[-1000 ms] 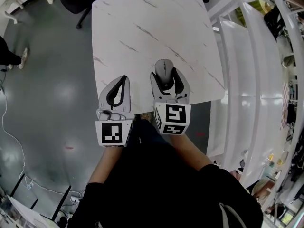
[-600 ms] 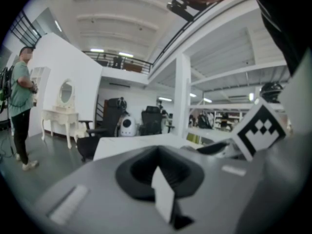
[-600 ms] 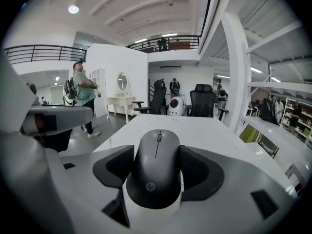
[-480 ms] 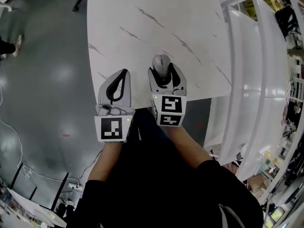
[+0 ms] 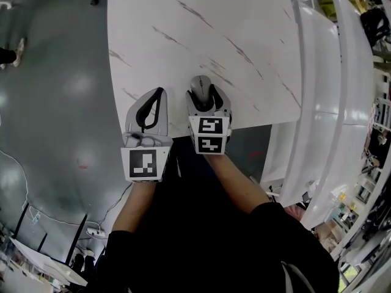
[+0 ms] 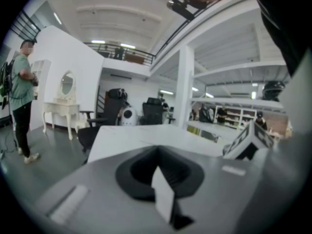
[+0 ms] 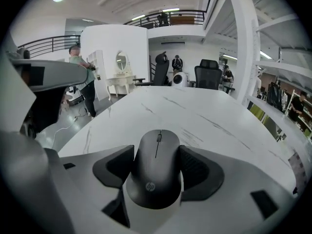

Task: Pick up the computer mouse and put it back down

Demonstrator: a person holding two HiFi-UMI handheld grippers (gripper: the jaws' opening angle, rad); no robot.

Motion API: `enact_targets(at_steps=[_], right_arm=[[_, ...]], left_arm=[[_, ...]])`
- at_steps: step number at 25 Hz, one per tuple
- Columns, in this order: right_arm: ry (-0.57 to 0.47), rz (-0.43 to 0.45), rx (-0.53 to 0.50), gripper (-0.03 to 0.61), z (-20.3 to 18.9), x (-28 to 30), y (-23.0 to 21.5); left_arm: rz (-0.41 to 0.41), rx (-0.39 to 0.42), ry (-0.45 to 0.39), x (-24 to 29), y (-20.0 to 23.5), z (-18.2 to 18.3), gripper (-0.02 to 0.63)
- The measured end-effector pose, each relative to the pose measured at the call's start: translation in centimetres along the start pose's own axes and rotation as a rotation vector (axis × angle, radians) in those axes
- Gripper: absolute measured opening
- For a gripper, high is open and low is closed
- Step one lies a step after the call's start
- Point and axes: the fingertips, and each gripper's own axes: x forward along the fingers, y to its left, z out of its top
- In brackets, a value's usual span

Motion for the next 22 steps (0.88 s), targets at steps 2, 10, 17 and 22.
enact_targets(at_steps=[2,10,17,22], right_arm=[[0.022,-0.001,0.0,0.268,-0.7,0.4,0.1],[0.079,0.01,0.015,0.268,-2.4,1.4,0.4],[0.11,0.034,0.018,0.268,-2.7,1.7,0.7],[0.114,0.03,0.025,0.272,-2.6,1.7,0.7]], left_arm=[[-0.002,-0.004,0.019,0.2,0.0,-0.6,0.008],[-0.014,-0.003,0.053,0.7,-0.1,-1.9,0.008],[-0.022,0.006,0.083,0.8,0.0,-3.0,0.008],[-0.024,-0.007,0.086,0.7,0.0,-3.1,0.008]])
